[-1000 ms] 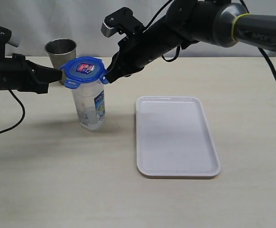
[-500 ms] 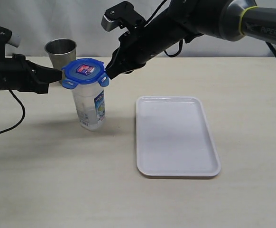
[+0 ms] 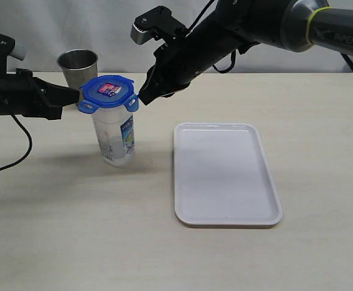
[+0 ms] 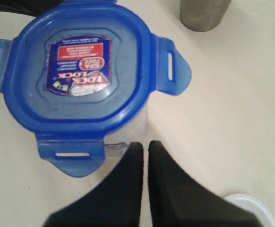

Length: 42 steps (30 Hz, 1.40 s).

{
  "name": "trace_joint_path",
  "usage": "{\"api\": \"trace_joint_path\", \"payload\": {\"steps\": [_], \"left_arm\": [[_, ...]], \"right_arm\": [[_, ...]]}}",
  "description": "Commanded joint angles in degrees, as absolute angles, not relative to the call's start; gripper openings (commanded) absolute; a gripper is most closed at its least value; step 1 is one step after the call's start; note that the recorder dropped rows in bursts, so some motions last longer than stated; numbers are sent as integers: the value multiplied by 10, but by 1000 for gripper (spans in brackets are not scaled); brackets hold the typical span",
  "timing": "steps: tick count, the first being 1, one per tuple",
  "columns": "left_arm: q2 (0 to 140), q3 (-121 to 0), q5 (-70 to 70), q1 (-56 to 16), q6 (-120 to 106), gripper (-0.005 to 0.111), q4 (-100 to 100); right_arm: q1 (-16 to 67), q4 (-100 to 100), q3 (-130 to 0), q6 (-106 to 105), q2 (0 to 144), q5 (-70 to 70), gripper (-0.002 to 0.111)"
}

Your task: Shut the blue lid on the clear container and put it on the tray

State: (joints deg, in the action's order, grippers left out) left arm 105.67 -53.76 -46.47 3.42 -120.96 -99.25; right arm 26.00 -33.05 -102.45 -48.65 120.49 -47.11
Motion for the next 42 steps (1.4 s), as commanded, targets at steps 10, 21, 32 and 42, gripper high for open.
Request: {"api": "trace_joint_path", "payload": {"steps": [10,21,32,42], "left_arm": [[1057,-541,-468,33,-1228,0,-999],[1057,-541,-469,33,-1228,0,-999],[1057,-541,-474,33,-1228,0,-999],[1057,-541,-474,37,-1228,0,-969]], "right_arm": [[262,-474,-1025,-545,1160,-451,4],[320,-446,-1025,-544,1189,-400,4],[321,-394,-1025,-488,1229,-410,4],[321,-383,-1026,-481,1213,-408,4]]}}
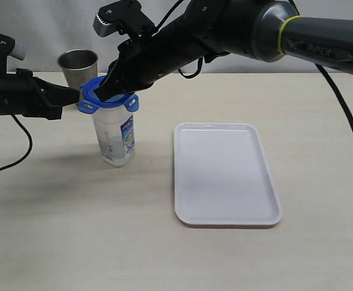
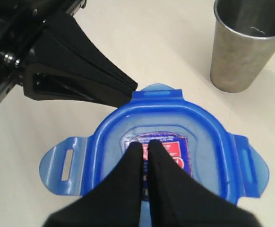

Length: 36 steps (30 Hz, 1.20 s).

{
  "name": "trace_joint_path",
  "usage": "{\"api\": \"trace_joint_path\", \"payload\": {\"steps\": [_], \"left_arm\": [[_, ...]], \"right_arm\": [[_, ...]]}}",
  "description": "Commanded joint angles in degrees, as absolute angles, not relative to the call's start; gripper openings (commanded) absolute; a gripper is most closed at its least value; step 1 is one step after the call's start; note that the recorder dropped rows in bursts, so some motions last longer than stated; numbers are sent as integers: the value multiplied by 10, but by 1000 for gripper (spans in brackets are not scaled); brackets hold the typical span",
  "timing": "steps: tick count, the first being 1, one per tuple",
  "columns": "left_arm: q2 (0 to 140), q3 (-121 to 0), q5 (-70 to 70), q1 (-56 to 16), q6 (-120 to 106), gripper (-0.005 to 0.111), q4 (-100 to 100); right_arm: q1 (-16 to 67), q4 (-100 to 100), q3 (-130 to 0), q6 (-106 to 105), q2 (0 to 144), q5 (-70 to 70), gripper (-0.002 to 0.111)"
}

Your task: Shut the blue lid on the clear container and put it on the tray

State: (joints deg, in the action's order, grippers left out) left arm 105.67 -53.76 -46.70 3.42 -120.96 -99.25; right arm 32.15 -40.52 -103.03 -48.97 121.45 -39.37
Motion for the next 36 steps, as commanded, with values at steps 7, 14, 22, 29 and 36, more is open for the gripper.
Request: {"api": "trace_joint_path", "payload": {"steps": [7,14,22,29,36], "left_arm": [[1056,-524,-507,76,-1227,0,-972],[1055,-471,-516,87,-1227,0,-999],[948,-461,-146,86,-1164,0,-999],[877,-588,-124,108,-1026,0,-999],[875,-647,170,84,-693,0,-702]], "right_arm": [[321,-368,-1025,-468,1229,-403,4],[321,-365,-1026,-469,1213,-401,4],[321,-365,-1026,-472,1187,-386,4],[321,-366,-1026,-468,1146,-400,4],[321,-368,-1026,-467,1144,-406,4]]}}
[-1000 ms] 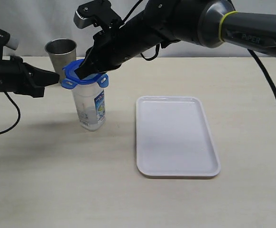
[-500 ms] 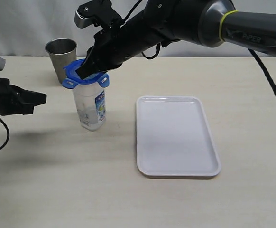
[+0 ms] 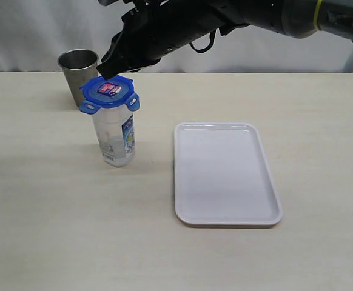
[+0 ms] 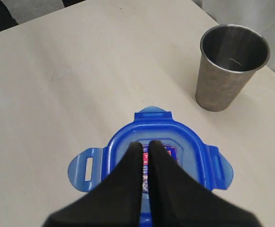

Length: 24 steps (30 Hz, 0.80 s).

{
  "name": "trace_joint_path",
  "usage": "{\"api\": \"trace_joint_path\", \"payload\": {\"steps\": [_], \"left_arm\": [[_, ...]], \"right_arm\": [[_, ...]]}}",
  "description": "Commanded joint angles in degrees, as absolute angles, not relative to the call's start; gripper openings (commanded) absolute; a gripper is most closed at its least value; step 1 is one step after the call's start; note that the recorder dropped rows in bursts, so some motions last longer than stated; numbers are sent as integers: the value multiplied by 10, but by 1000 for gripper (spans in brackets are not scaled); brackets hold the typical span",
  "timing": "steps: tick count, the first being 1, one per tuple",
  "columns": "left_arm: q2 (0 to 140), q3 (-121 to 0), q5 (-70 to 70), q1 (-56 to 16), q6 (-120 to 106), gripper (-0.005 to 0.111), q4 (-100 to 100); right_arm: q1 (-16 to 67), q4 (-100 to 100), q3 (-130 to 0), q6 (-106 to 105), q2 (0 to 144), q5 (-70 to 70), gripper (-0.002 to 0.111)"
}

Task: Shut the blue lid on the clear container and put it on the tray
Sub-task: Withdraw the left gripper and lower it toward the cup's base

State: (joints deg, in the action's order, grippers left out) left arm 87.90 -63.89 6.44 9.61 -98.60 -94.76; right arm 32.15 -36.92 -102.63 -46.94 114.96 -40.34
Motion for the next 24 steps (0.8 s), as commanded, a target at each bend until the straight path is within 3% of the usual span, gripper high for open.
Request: {"api": "trace_joint_path", "payload": {"steps": [1,5,8,10,18,24], "left_arm": [[875,-637,221,76,-557,0,-607],[867,-587,307,66,-145,0,-378],[874,-542,314,66,139,0,-6],[875,-492,395,66,257,0,174],[850,-227,666,100,200,0,208],[850,-193,614,100,188,1,294]], "right_arm": [[321,-368,-1026,-467,1144,-410,4],[321,-362,-1026,-472,1144,-421,4],[321,-362,-1026,-483,1144,-415,4],[321,-362,-1026,-483,1144,-407,4],[320,-362,-1026,-476,1144,-405,4],[320,-362,-1026,-468,1144,-409,4]]}}
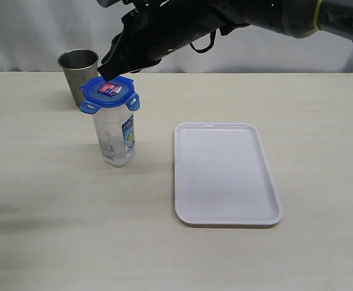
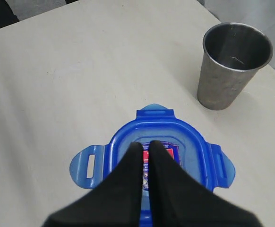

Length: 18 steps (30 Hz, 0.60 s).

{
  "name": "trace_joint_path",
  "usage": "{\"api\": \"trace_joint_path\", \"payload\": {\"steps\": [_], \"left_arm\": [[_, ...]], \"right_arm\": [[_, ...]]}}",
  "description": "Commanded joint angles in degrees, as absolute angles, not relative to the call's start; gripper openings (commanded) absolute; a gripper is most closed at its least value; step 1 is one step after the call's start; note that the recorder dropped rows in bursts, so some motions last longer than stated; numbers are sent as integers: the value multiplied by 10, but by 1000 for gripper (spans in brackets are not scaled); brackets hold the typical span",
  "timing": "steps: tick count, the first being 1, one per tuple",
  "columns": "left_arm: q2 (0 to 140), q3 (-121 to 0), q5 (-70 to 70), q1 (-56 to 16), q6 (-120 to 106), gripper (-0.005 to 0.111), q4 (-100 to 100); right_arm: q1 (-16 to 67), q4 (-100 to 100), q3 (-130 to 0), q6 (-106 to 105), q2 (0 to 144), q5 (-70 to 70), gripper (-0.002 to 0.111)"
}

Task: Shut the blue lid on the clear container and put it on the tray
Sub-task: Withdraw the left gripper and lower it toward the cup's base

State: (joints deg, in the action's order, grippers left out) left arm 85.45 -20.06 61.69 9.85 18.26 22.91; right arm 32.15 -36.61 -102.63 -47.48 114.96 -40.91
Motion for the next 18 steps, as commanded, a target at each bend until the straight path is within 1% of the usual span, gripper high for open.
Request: {"api": "trace_joint_path", "payload": {"steps": [1,3,5,8,10,11,14,18], "left_arm": [[850,-193,607,100,188,5,330],[850,-193,590,100,187,16,373],[850,-190,560,100,188,38,421],[853,-186,521,100,198,81,473],[868,-185,522,99,231,97,479],[878,-185,522,97,237,100,478],[932,-188,542,77,235,100,475],[1008,-199,654,41,136,100,474]], "right_arm": [[320,-362,-1026,-465,1144,-412,4],[320,-362,-1026,-463,1144,-413,4],[320,-362,-1026,-463,1144,-413,4],[320,-362,-1026,-460,1143,-415,4],[320,-362,-1026,-460,1143,-416,4],[320,-362,-1026,-460,1143,-416,4],[320,-362,-1026,-459,1143,-418,4],[320,-362,-1026,-456,1143,-419,4]]}}
